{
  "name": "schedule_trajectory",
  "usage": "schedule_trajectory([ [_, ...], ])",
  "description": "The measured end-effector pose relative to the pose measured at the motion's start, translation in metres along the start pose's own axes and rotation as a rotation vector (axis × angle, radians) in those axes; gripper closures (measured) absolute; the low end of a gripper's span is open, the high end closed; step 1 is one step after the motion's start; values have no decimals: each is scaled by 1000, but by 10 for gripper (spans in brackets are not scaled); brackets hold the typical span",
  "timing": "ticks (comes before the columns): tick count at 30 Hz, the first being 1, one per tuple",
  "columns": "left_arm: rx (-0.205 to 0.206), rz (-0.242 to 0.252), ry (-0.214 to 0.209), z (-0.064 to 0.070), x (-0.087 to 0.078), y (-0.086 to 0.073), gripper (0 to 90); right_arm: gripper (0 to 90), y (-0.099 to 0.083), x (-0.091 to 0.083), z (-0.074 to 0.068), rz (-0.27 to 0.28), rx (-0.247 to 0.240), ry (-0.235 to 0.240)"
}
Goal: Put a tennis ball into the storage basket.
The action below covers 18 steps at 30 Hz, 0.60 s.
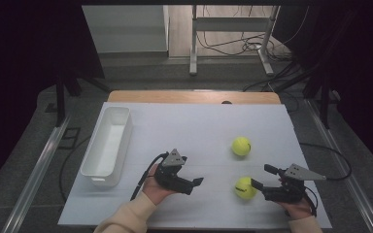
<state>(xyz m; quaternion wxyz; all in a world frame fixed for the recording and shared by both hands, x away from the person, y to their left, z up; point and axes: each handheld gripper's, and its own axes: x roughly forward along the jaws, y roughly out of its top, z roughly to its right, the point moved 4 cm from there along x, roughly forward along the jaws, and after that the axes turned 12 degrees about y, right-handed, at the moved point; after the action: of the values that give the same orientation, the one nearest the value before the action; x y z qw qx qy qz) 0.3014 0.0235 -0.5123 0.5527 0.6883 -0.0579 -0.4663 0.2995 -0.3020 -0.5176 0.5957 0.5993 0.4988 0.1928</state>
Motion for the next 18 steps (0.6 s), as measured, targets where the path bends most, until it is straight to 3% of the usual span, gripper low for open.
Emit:
schedule_trajectory([
  [18,46,-16,-58,23,20,13,63,160,2,3,0,4,1,6],
])
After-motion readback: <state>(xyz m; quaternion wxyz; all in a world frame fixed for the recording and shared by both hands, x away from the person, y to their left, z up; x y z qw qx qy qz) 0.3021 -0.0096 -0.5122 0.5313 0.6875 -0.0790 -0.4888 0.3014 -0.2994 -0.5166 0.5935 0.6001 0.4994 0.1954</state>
